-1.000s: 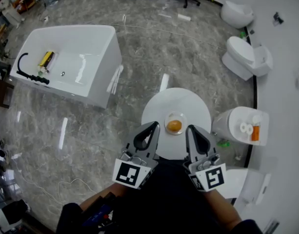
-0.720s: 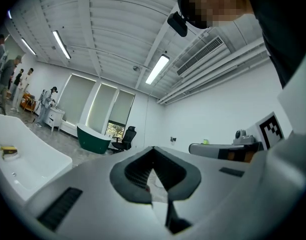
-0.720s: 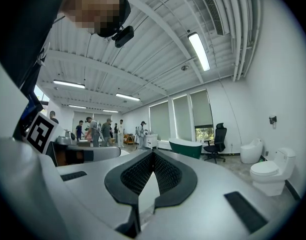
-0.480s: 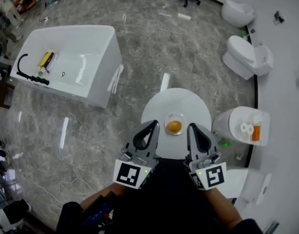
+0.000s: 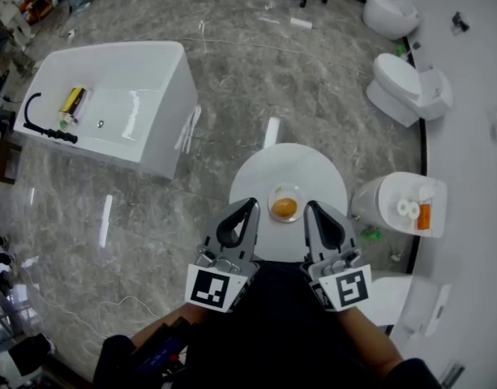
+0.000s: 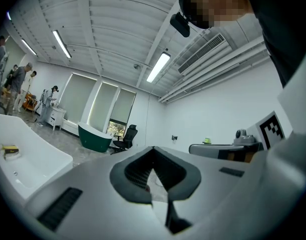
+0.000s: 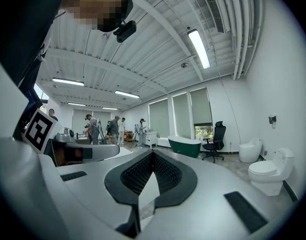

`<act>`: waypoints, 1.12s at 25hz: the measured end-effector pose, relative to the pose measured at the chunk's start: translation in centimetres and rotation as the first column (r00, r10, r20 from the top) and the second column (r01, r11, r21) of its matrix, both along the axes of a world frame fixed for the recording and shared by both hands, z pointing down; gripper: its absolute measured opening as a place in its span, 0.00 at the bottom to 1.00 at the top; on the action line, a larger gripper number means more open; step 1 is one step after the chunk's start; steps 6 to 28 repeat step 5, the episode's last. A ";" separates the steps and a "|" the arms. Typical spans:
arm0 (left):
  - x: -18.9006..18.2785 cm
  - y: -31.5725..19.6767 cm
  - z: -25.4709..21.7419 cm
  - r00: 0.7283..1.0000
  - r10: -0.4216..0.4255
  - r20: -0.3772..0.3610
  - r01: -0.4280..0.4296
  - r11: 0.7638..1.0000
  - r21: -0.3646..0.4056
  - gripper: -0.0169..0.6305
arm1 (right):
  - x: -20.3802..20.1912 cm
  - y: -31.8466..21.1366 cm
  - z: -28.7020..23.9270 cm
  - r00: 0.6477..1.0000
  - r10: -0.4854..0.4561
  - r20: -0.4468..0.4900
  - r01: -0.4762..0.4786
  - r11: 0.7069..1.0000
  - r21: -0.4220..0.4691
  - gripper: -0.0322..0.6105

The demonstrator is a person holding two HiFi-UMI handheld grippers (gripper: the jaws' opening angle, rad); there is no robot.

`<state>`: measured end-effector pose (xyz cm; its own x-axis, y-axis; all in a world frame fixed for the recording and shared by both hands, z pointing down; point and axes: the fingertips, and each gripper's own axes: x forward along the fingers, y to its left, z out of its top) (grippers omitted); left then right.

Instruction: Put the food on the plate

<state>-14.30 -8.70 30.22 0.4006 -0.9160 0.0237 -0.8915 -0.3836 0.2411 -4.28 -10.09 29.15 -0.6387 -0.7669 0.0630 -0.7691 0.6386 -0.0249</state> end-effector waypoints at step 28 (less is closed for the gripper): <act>0.5 -0.3 0.2 1.000 -0.003 0.000 0.003 1.000 -0.002 0.03 | 0.5 -0.3 0.4 1.000 0.005 -0.007 -0.005 1.000 -0.020 0.06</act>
